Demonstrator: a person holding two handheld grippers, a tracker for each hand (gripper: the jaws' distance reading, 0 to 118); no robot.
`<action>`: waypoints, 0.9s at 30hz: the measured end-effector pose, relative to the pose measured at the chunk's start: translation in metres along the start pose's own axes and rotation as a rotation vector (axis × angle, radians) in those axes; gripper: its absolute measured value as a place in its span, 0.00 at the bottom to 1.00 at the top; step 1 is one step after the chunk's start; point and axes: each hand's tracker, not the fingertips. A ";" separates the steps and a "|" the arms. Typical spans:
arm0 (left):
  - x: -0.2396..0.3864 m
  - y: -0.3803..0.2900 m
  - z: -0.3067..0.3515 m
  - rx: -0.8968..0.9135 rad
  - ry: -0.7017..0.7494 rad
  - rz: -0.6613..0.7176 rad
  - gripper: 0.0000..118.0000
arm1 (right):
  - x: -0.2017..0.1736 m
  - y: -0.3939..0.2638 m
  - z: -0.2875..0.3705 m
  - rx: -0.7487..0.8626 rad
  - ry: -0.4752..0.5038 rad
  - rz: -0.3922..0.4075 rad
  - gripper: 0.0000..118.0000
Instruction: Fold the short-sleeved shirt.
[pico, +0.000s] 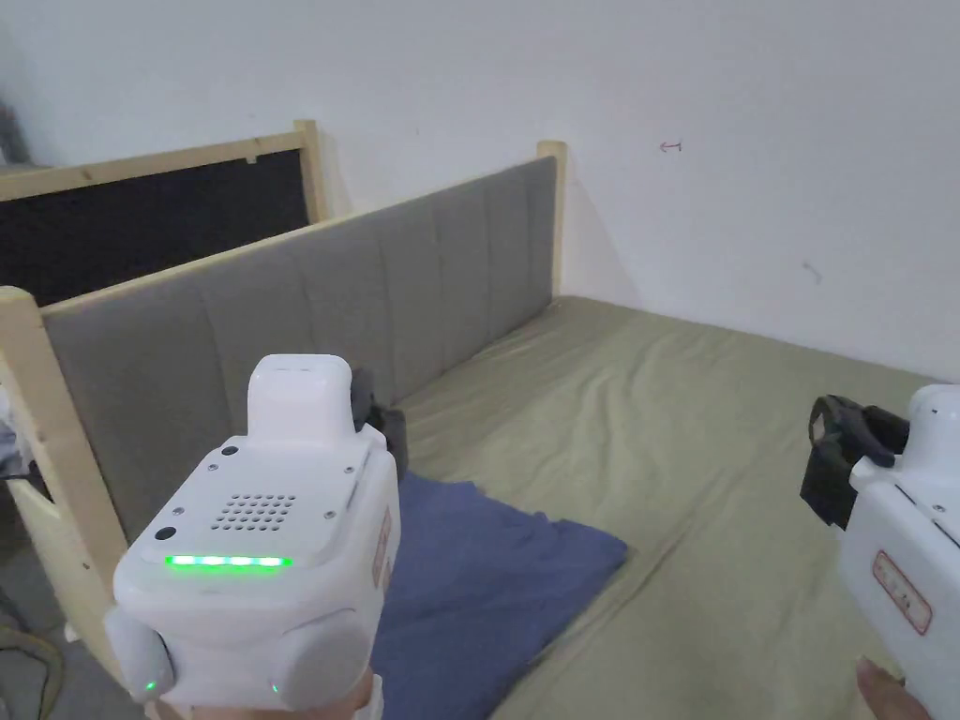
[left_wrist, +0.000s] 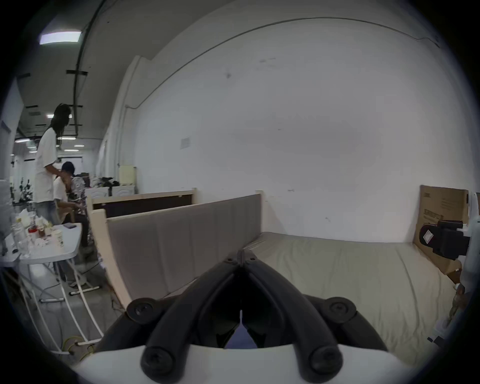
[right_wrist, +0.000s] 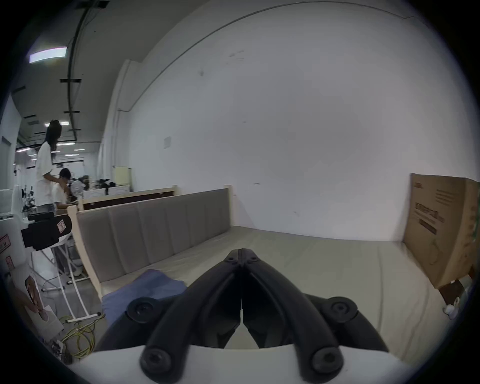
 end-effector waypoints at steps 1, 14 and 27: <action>-0.003 -0.001 0.001 -0.002 0.004 -0.006 0.00 | -0.004 0.000 -0.002 0.000 0.007 0.002 0.00; -0.040 -0.045 -0.157 -0.746 -0.250 0.059 0.00 | 0.031 -0.021 -0.026 -0.182 0.006 -0.067 0.00; -0.019 -0.219 -0.302 -1.230 -0.195 0.051 0.96 | 0.077 -0.084 -0.048 -0.429 -0.035 -0.091 0.00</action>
